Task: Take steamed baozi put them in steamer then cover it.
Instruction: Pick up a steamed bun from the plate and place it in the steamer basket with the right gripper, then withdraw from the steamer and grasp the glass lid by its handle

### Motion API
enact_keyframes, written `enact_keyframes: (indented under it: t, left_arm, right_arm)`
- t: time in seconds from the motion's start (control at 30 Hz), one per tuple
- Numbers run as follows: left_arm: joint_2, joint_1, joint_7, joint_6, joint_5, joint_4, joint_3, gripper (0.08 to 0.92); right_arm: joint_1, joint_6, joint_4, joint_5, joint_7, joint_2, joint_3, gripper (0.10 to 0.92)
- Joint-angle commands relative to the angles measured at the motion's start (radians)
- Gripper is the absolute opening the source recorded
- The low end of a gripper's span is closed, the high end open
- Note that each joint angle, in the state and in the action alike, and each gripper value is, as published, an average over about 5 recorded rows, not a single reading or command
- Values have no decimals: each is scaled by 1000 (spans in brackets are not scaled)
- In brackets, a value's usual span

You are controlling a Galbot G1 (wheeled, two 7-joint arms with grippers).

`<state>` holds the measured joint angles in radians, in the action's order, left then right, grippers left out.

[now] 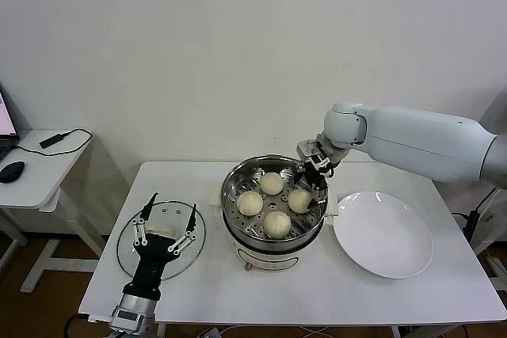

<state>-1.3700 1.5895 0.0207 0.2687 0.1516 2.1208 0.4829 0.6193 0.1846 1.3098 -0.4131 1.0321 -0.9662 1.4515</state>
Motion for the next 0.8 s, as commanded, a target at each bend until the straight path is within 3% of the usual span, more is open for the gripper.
enact_keyframes:
  t: [0.03,0.17,0.33,0.4,0.6,0.8]
  left_arm:
    - [0,-1,0,-1,4,-1,-2,823]
    - [1,-4,2,0,22,-6,-2,823]
    - [7,-25,16,23,124,-31,-2,823]
    - [13,-36,22,20,154,-40,-2,823]
    - [23,-82,99,13,382,-108,2,823]
    - [28,-113,173,6,643,-203,21,823]
  right_arm:
    - [-52,-28,78,-1,-32,102,-229,822]
    - [-104,-87,148,-100,-259,184,-372,823]
    - [-306,-261,207,-165,-992,223,-555,823]
    - [-435,-309,215,-149,-1168,219,-682,823]
    - [-836,-443,220,-55,-1382,187,-1060,823]
    - [-1240,-501,258,1,-1379,155,-1481,823]
